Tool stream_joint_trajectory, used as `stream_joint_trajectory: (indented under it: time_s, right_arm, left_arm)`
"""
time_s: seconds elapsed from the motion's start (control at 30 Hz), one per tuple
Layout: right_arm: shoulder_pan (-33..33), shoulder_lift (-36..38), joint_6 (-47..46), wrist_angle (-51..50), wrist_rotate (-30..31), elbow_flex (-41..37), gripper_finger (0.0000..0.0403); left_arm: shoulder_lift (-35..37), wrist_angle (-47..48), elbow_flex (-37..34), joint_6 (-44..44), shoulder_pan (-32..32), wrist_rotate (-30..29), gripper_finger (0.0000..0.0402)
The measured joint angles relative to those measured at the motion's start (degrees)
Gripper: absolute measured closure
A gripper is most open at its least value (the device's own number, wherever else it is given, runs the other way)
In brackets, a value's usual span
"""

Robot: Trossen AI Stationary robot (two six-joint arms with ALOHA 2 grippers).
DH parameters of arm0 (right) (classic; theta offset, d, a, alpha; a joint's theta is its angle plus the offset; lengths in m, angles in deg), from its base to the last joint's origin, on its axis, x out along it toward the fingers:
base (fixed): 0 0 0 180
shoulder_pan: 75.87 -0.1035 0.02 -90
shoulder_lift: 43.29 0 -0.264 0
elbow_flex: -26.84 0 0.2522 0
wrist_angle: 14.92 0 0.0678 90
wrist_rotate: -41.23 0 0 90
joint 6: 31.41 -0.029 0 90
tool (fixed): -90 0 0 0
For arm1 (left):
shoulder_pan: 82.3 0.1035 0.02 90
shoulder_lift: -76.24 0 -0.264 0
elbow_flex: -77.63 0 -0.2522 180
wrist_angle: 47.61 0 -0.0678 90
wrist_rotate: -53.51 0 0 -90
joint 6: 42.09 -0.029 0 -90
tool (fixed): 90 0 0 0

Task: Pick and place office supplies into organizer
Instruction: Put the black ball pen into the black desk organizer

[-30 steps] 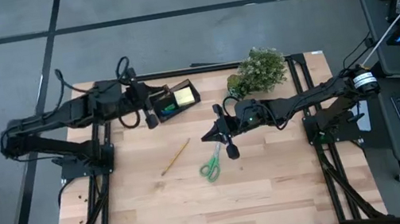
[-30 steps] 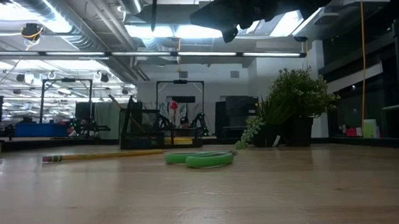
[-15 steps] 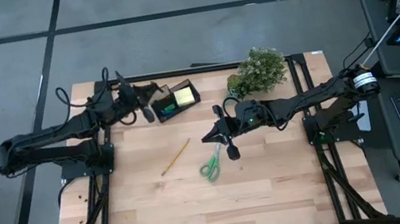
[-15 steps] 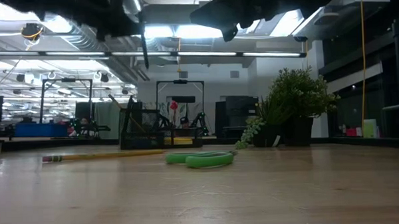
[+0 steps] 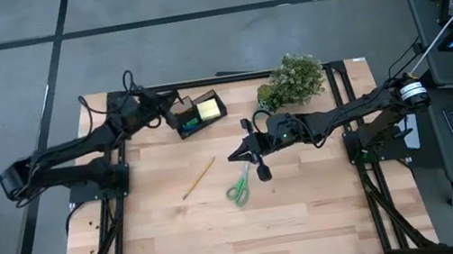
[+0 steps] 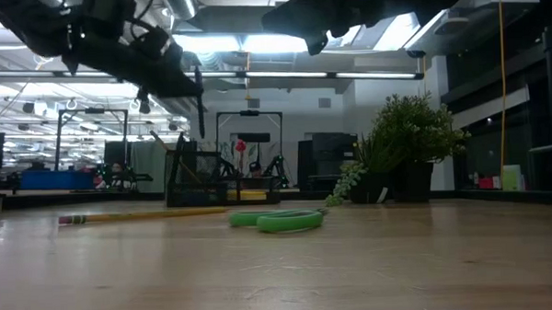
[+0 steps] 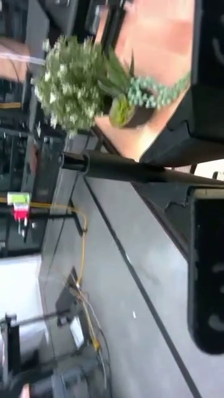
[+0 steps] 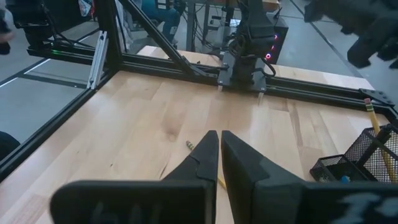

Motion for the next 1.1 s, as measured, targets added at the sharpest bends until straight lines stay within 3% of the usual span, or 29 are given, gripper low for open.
stream_joint_trajectory:
  time_s: [0.47,0.87,1.1]
  right_arm:
    - [0.0,0.0,0.0,-0.18,0.02,0.0,0.038]
    - [0.0,0.0,0.0,-0.19,0.02,0.0,0.038]
    - [0.01,0.0,0.0,-1.29,0.02,0.0,0.038]
  left_arm:
    - [-9.53,-13.45,-4.31,0.55,1.0,-1.91,0.0379]
    - [-18.2,-17.66,-4.48,1.92,2.14,0.46,0.0379]
    - [-18.87,-17.74,-4.48,2.02,2.08,0.98,0.0323]
